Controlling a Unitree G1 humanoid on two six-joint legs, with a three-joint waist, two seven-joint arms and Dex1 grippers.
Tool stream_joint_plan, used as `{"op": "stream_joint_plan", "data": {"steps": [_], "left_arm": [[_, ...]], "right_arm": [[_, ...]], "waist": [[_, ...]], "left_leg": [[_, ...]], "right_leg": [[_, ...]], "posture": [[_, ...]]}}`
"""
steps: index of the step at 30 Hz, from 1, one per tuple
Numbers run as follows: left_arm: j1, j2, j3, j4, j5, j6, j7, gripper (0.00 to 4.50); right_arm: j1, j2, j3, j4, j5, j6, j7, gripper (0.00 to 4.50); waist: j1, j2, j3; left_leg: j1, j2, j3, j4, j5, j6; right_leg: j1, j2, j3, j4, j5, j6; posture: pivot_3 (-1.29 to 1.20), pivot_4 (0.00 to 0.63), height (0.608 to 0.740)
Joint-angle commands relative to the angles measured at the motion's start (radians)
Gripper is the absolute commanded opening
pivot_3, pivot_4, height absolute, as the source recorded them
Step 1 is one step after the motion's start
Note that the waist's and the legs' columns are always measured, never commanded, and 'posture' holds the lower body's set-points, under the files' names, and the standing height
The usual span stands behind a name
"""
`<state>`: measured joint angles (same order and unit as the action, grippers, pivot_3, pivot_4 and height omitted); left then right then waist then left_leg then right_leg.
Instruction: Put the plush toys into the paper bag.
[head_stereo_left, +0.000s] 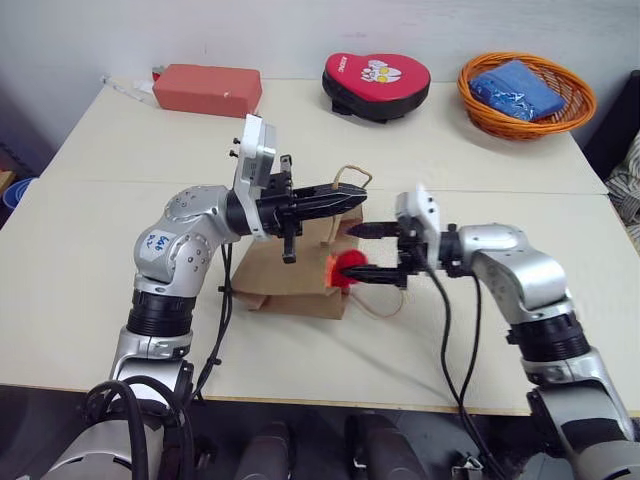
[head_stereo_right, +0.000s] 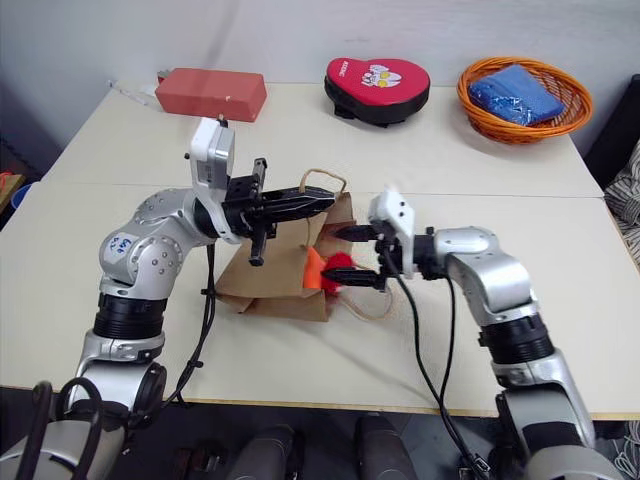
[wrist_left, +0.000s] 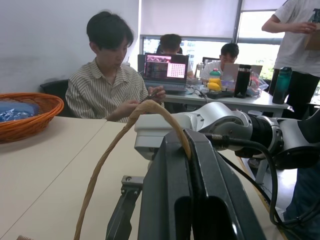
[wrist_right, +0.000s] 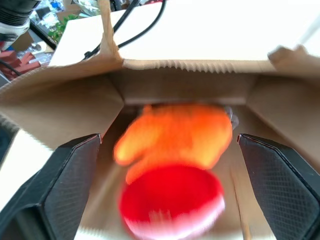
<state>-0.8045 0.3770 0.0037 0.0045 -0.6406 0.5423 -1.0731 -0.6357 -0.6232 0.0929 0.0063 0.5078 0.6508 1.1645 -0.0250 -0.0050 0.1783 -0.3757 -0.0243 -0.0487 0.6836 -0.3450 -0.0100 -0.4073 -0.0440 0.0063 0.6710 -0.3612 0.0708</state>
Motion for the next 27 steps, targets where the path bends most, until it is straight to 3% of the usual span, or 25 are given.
{"op": "stream_joint_plan", "data": {"steps": [1,4,8,13,18,23,27], "left_arm": [[0.005,0.012,0.022,-0.048,-0.016,-0.015,0.001,0.00],[0.005,0.013,0.021,-0.053,-0.017,-0.013,0.002,0.00],[0.009,0.013,0.020,-0.059,-0.017,-0.013,0.004,0.00],[-0.034,-0.026,0.045,-0.017,-0.027,-0.034,0.041,0.00],[-0.005,-0.008,0.006,-0.046,-0.013,-0.014,0.007,0.00],[0.004,0.012,0.015,-0.054,-0.022,-0.002,0.008,0.00],[0.006,0.019,0.013,-0.060,-0.024,0.006,0.007,0.00]], "right_arm": [[-0.006,-0.068,-0.078,-0.019,0.089,0.174,0.000,4.48],[0.012,-0.145,-0.077,-0.004,0.097,0.283,0.004,4.48],[0.038,-0.142,-0.106,0.017,0.101,0.315,-0.041,4.48],[0.081,-0.101,-0.083,-0.028,0.058,0.189,-0.054,4.48],[0.088,-0.043,0.000,-0.023,-0.081,-0.034,-0.100,4.48],[0.103,-0.013,0.033,-0.029,-0.115,-0.071,-0.103,4.48],[0.108,-0.018,0.052,-0.023,-0.139,-0.071,-0.097,3.57]], "waist": [[-0.001,0.000,0.000],[0.001,0.000,0.000],[0.000,0.000,0.000],[0.002,0.000,0.000],[0.000,0.000,0.000],[0.000,0.000,0.000],[0.001,0.000,0.000]], "left_leg": [[0.000,0.000,0.000,0.000,0.000,0.000],[0.000,0.000,0.001,0.000,0.000,0.000],[0.000,0.000,0.002,0.000,0.000,0.000],[0.000,0.000,0.002,0.000,0.000,0.000],[0.000,0.000,0.002,0.000,0.000,0.000],[0.000,0.000,0.002,0.001,0.000,0.000],[0.000,0.000,0.002,0.001,0.000,0.000]], "right_leg": [[0.000,0.000,0.000,0.000,0.000,0.000],[0.000,0.000,0.001,-0.002,0.000,0.000],[0.000,0.000,0.002,-0.002,0.000,0.000],[-0.001,0.000,0.001,-0.002,0.000,0.000],[-0.002,0.000,0.002,0.000,0.000,0.000],[-0.002,0.000,0.002,0.001,0.000,0.000],[-0.002,0.000,0.002,0.000,0.000,0.000]], "posture": [[0.00,0.150,0.740],[0.00,0.150,0.740],[0.00,0.150,0.740],[0.00,0.150,0.740],[0.00,0.150,0.740],[0.00,0.150,0.740],[0.00,0.150,0.740]]}}
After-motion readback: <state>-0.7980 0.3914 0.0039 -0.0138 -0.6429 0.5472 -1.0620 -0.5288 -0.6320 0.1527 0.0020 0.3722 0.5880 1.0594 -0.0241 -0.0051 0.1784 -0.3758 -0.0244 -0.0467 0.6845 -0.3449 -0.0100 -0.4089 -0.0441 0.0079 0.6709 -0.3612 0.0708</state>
